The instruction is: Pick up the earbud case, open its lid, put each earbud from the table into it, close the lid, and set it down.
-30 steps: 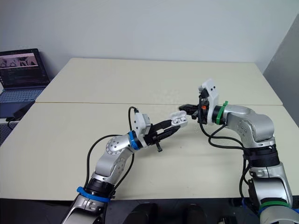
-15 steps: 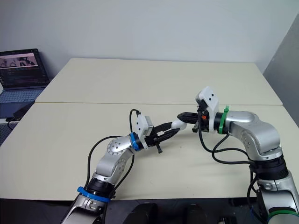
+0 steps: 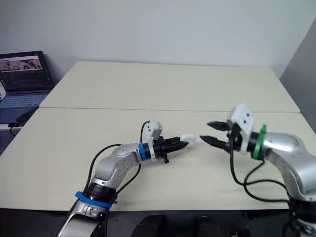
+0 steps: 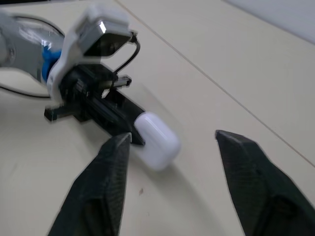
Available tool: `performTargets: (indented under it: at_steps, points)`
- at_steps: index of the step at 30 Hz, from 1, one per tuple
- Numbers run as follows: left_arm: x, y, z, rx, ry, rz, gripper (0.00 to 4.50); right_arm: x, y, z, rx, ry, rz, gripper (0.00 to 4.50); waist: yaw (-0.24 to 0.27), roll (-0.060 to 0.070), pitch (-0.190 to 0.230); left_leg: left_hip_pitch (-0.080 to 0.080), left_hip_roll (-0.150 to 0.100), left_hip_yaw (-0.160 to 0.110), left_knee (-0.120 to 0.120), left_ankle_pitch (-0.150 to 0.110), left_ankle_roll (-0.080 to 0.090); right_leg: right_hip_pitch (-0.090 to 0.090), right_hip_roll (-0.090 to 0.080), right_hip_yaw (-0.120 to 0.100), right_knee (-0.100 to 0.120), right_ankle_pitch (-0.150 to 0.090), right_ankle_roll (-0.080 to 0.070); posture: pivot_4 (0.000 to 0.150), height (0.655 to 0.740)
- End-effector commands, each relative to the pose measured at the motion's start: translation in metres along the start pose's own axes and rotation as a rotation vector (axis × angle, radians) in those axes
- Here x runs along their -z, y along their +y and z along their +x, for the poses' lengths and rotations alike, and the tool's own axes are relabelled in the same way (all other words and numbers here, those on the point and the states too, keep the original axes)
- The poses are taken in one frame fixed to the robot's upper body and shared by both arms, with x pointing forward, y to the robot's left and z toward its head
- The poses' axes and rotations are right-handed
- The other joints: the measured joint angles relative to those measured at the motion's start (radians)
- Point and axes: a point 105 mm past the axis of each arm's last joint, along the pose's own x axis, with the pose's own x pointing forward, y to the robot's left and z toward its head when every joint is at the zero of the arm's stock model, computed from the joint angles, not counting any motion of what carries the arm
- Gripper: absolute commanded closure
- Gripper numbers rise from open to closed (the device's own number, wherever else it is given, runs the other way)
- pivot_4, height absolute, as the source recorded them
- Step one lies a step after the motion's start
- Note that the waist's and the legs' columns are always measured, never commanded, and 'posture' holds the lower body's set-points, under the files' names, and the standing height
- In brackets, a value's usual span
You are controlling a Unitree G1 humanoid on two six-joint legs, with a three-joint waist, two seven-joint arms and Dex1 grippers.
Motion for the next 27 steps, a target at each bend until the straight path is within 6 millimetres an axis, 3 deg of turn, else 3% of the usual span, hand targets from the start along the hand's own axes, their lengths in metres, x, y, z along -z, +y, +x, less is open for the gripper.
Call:
performTargets:
  at_steps: [1, 2, 7, 8, 14, 18, 19, 24, 27]
  points:
    - [0.001, -0.001, 0.005, 0.006, 0.073, -0.082, 3.75, 0.003, 0.007, -0.011, 0.012, 0.011, -0.113, 0.33, 0.002, 0.000, 0.000, 0.000, 0.000, 0.000, 0.000, 0.000, 0.000, 0.000, 0.000, 0.000, 0.000, 0.000, 0.000, 0.150, 0.7400]
    - [0.003, -0.001, 0.005, 0.005, 0.090, -0.114, 3.75, 0.007, 0.010, -0.011, 0.015, 0.014, -0.111, 0.05, 0.000, 0.000, 0.000, 0.000, 0.000, 0.001, 0.000, 0.000, 0.000, 0.000, 0.000, 0.000, 0.000, 0.000, 0.000, 0.150, 0.7400]
    - [0.018, 0.007, 0.003, -0.057, 0.175, -0.217, 3.75, 0.012, 0.013, -0.008, 0.066, -0.010, -0.084, 0.05, -0.008, 0.000, 0.000, 0.000, 0.001, 0.001, 0.000, 0.000, 0.000, -0.001, -0.001, 0.001, 0.000, 0.000, 0.000, 0.150, 0.7400]
    - [0.021, 0.009, 0.002, -0.072, 0.188, -0.212, 3.00, 0.012, 0.012, -0.007, 0.079, -0.016, -0.081, 0.00, -0.007, 0.000, 0.000, 0.000, 0.000, 0.001, 0.000, 0.000, 0.000, -0.001, -0.001, 0.001, 0.000, 0.000, 0.000, 0.150, 0.7400]
    - [0.033, 0.020, -0.022, -0.132, 0.227, -0.189, 1.21, 0.014, 0.009, -0.009, 0.112, -0.026, -0.058, 0.00, -0.007, 0.000, 0.000, 0.000, 0.000, 0.001, -0.001, 0.000, 0.000, 0.000, -0.002, 0.002, 0.000, 0.000, -0.001, 0.150, 0.7400]
    - [0.029, 0.036, -0.052, -0.201, 0.245, -0.117, 0.07, 0.017, 0.009, -0.013, 0.099, -0.019, -0.041, 0.00, -0.010, 0.001, 0.000, 0.001, 0.001, 0.001, -0.001, 0.000, 0.000, 0.000, -0.002, 0.002, 0.000, 0.000, -0.002, 0.150, 0.7400]
    - [0.028, 0.040, -0.061, -0.216, 0.249, -0.100, 0.01, 0.018, 0.008, -0.013, 0.102, -0.017, -0.043, 0.00, -0.011, 0.001, -0.001, 0.001, 0.001, 0.001, -0.001, 0.000, 0.000, 0.000, -0.002, 0.002, 0.000, 0.000, -0.003, 0.150, 0.7400]
    - [-0.009, 0.054, -0.096, -0.269, 0.116, 0.123, 0.01, 0.020, 0.002, -0.019, 0.107, 0.003, -0.059, 0.00, -0.016, 0.002, -0.001, 0.003, 0.002, 0.001, -0.003, 0.000, -0.001, -0.001, -0.002, 0.003, 0.000, -0.001, -0.006, 0.150, 0.7400]
    - [-0.042, 0.044, -0.106, -0.212, 0.044, 0.347, 0.01, 0.015, 0.001, -0.023, 0.095, -0.006, -0.044, 0.00, -0.006, 0.001, 0.000, 0.001, 0.002, 0.001, -0.002, 0.000, -0.001, -0.001, -0.003, 0.002, -0.001, 0.001, -0.008, 0.150, 0.7400]
